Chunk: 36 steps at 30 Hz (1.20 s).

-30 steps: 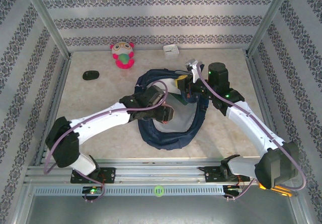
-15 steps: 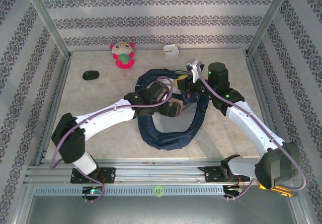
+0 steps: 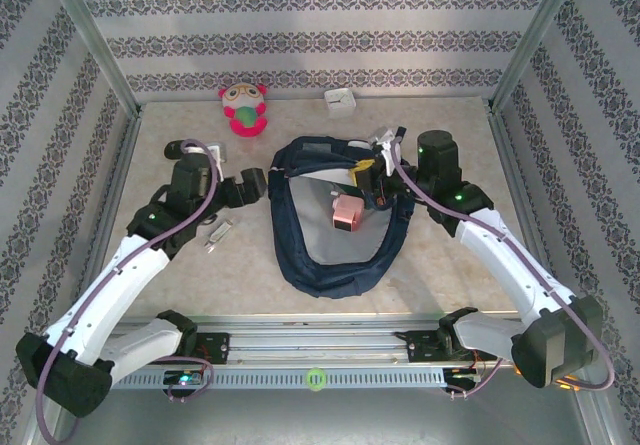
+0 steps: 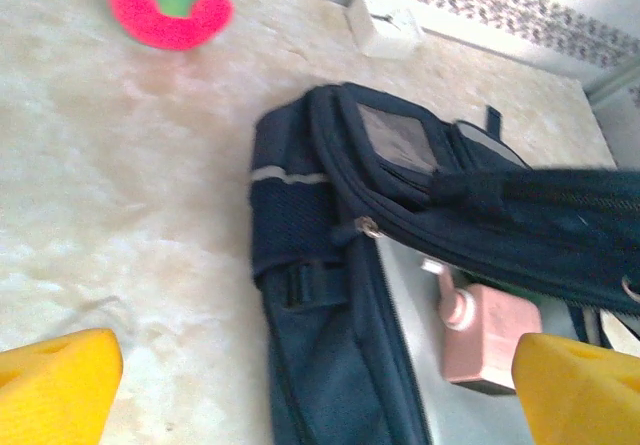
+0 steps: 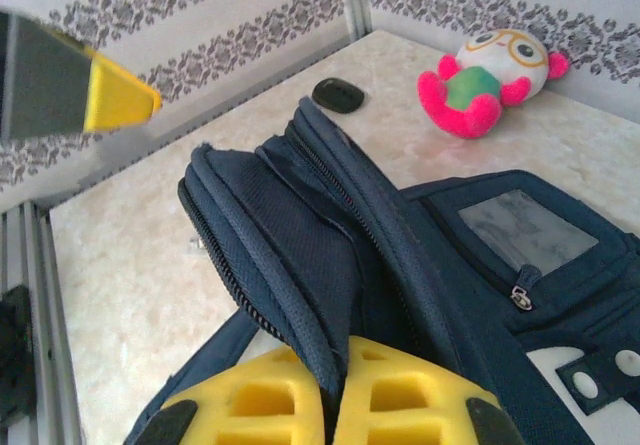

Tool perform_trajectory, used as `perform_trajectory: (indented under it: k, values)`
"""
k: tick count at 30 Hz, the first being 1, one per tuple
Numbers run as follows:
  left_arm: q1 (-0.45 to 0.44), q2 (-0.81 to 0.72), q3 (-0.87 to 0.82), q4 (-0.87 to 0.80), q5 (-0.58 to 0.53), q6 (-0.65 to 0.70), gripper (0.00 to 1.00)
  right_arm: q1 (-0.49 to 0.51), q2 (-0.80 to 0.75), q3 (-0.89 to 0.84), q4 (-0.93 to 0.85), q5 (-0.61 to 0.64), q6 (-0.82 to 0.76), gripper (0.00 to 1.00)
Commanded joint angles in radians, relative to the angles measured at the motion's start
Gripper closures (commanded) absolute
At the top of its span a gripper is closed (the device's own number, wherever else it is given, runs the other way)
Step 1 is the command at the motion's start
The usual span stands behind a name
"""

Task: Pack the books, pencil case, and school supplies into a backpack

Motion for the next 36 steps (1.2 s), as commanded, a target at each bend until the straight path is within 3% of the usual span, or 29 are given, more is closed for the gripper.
perform_trajectory:
  k: [1, 7, 10, 19, 21, 25, 28, 31, 33, 36]
  values:
    - [0.043, -0.006, -0.011, -0.071, 0.003, 0.044, 0.01, 0.033, -0.034, 0.011, -0.015, -0.077, -0.153, 1.0]
    - [0.053, 0.021, -0.04, -0.039, 0.021, 0.043, 0.01, 0.185, 0.003, -0.036, -0.227, -0.007, -0.507, 1.0]
    - [0.054, 0.039, -0.069, -0.01, 0.036, 0.026, 0.01, 0.231, 0.059, -0.077, -0.333, 0.043, -0.642, 0.95]
    - [0.057, 0.101, -0.109, 0.052, 0.079, 0.007, 0.01, 0.312, 0.236, -0.031, -0.655, 0.172, -0.858, 0.64]
    - [0.056, 0.12, -0.109, 0.078, 0.12, -0.009, 0.01, 0.311, 0.238, 0.008, -0.695, 0.162, -0.817, 0.54]
    - [0.057, 0.159, -0.117, 0.145, 0.217, -0.062, 0.03, 0.28, 0.157, 0.092, -0.705, 0.145, -0.561, 0.35]
    - [0.047, 0.183, -0.131, 0.201, 0.28, -0.111, 0.06, 0.196, 0.078, 0.15, -0.739, 0.004, -0.401, 0.29]
    - [0.014, 0.207, -0.134, 0.229, 0.297, -0.129, 0.07, 0.095, -0.008, 0.135, -0.664, -0.087, -0.145, 0.26]
    - [-0.022, 0.23, -0.138, 0.241, 0.294, -0.128, 0.08, 0.046, -0.059, 0.097, -0.596, -0.024, 0.047, 0.28]
    - [-0.081, 0.278, -0.145, 0.234, 0.288, -0.134, 0.14, -0.02, -0.108, 0.031, -0.562, 0.18, 0.35, 0.3]
